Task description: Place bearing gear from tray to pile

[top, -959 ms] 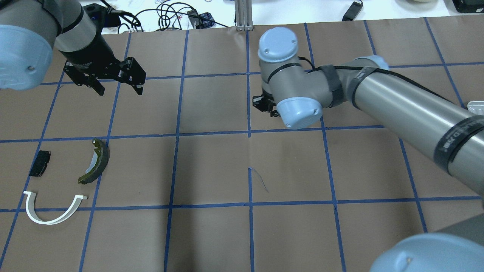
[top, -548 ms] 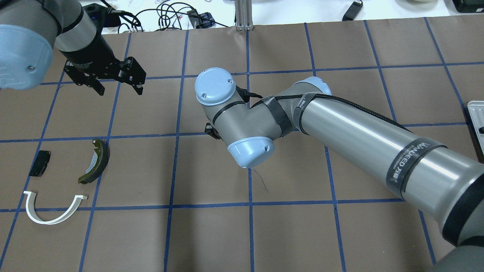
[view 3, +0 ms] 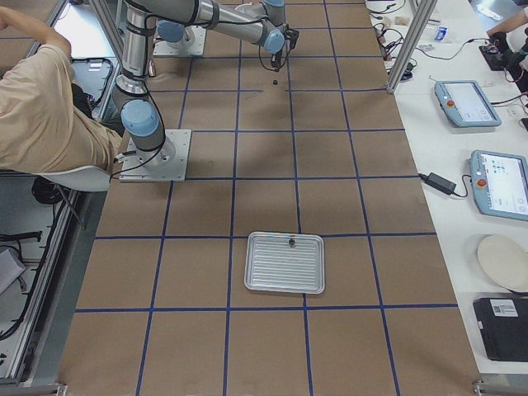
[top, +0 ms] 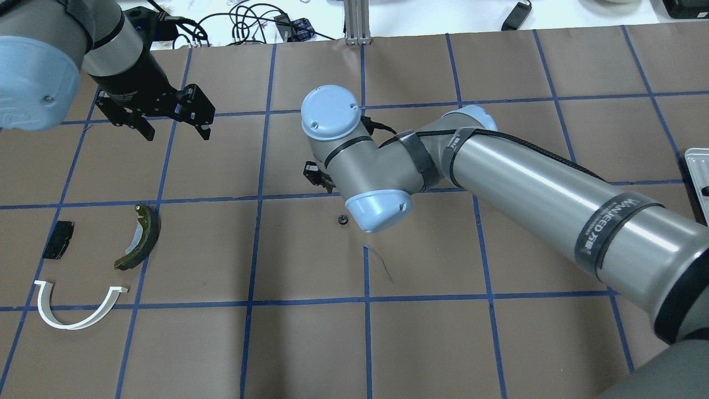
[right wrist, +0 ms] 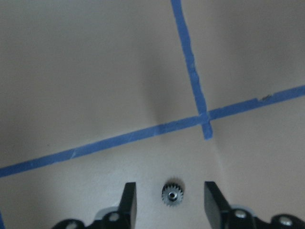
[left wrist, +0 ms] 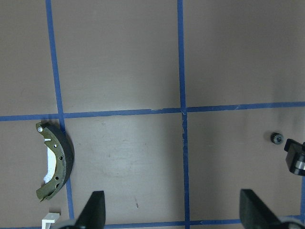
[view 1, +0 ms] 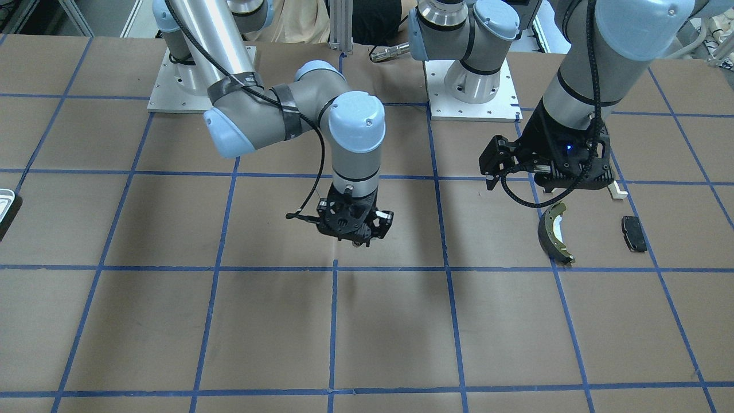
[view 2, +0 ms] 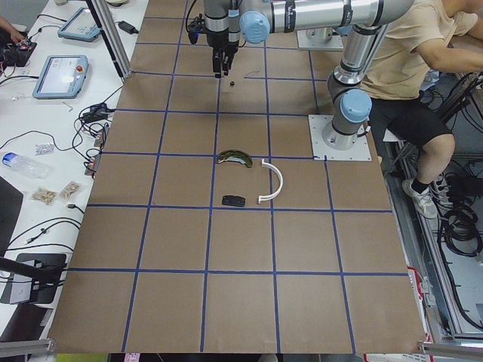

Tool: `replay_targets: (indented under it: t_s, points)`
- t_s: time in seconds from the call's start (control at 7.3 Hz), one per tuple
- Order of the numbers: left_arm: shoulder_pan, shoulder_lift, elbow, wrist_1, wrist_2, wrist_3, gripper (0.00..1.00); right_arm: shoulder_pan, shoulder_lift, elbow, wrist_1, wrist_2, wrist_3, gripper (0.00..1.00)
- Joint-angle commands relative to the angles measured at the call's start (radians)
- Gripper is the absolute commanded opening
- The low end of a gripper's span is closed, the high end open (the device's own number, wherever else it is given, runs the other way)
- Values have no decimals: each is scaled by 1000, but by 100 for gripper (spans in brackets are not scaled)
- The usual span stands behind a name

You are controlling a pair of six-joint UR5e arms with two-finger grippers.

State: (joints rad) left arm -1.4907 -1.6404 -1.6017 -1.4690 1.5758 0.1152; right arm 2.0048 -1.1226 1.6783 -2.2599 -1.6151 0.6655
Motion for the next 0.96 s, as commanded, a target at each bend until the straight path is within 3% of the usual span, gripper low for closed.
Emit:
replay_targets:
  t_s: [0.0, 0.41, 0.82]
  points:
    - [0, -27, -3, 31, -2, 1, 100, -262, -37, -5, 32, -28, -442, 100]
    - [-135, -116, -14, 162, -2, -141, 100, -631, -82, -52, 81, -28, -1145, 100]
    - [-282, -264, -15, 316, -14, -279, 100, -912, -97, -52, 131, -19, -1581, 100]
